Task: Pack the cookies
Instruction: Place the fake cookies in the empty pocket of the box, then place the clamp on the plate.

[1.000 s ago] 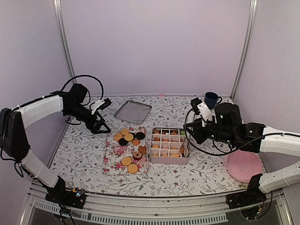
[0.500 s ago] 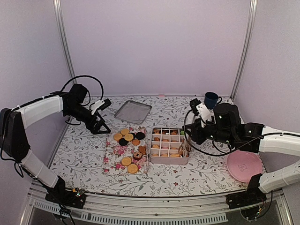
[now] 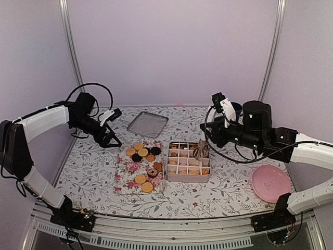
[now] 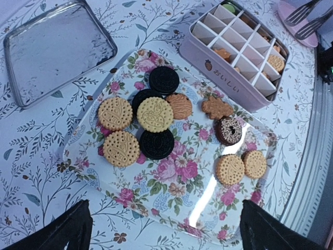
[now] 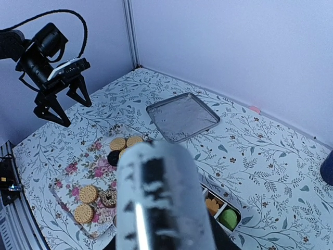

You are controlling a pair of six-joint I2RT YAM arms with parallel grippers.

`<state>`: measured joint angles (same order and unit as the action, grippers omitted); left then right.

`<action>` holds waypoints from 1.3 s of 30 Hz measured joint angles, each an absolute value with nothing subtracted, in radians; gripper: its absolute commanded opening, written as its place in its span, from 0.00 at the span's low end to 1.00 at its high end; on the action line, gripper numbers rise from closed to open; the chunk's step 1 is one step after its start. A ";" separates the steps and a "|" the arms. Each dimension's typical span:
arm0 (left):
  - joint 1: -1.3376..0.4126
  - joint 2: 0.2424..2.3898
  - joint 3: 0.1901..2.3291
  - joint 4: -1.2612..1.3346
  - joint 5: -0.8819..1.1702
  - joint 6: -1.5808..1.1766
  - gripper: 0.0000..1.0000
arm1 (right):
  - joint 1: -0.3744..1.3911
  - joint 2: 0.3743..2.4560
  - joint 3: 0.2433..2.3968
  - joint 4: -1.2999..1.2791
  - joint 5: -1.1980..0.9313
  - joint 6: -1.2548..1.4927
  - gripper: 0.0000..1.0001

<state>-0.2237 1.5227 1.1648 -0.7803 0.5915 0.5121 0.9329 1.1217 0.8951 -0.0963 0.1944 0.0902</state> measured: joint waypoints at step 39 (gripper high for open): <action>0.008 1.584 1.166 -0.537 0.403 0.366 0.99 | 0.884 2.319 1.885 -0.204 -0.323 0.929 0.50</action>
<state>0.0082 1.5845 1.1656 -0.5373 0.4026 0.3664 0.8845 2.3192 1.8851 -0.2035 -0.3225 0.9291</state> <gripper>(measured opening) 0.993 0.454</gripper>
